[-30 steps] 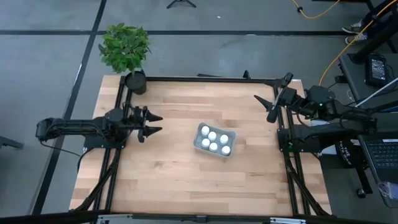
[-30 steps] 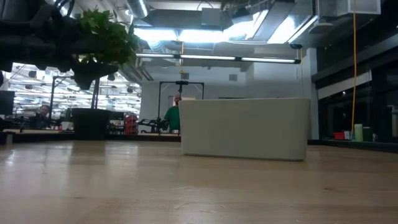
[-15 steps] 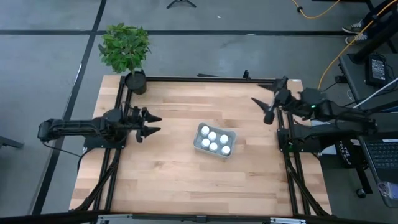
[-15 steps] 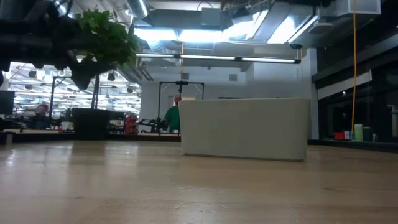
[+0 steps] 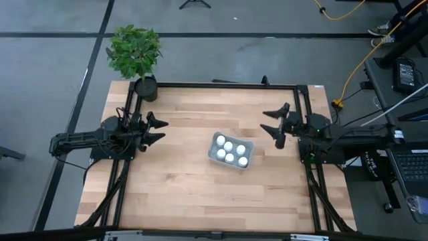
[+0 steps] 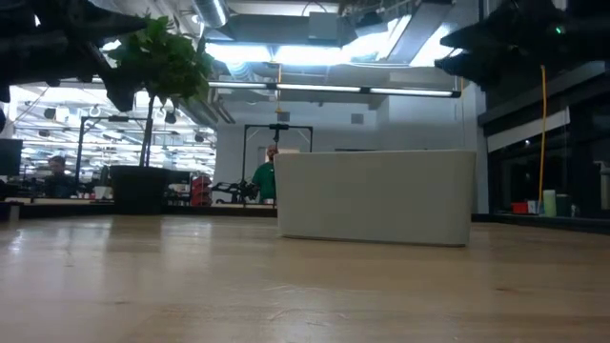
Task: Pick and place pill bottles into a basket
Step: Return to Home Position
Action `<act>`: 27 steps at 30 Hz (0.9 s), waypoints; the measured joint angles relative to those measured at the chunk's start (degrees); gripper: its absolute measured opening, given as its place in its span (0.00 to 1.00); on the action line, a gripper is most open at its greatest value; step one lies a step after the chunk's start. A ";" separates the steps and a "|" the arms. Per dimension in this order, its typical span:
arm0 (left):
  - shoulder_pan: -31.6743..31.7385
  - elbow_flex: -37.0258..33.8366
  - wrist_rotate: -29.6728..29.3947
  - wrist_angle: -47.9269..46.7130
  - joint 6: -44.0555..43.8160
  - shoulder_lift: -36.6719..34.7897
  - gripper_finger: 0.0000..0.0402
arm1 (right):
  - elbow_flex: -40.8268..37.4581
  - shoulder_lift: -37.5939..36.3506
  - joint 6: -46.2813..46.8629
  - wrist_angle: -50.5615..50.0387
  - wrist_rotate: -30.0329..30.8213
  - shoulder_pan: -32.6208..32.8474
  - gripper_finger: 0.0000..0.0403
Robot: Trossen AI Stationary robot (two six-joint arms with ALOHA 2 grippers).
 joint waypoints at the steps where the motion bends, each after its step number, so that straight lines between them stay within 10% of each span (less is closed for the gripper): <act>1: 0.00 -0.01 0.02 -0.39 -0.01 0.02 0.69 | -1.41 -1.03 1.19 0.12 -0.75 0.00 0.71; 14: 0.00 -0.02 0.00 -0.14 -0.01 -0.03 0.69 | -9.76 -30.60 5.36 -14.15 -4.19 0.00 0.69; 27: 0.00 -0.02 0.02 -0.10 0.01 -0.12 0.69 | -13.91 -29.27 8.14 -18.59 -12.82 0.09 0.51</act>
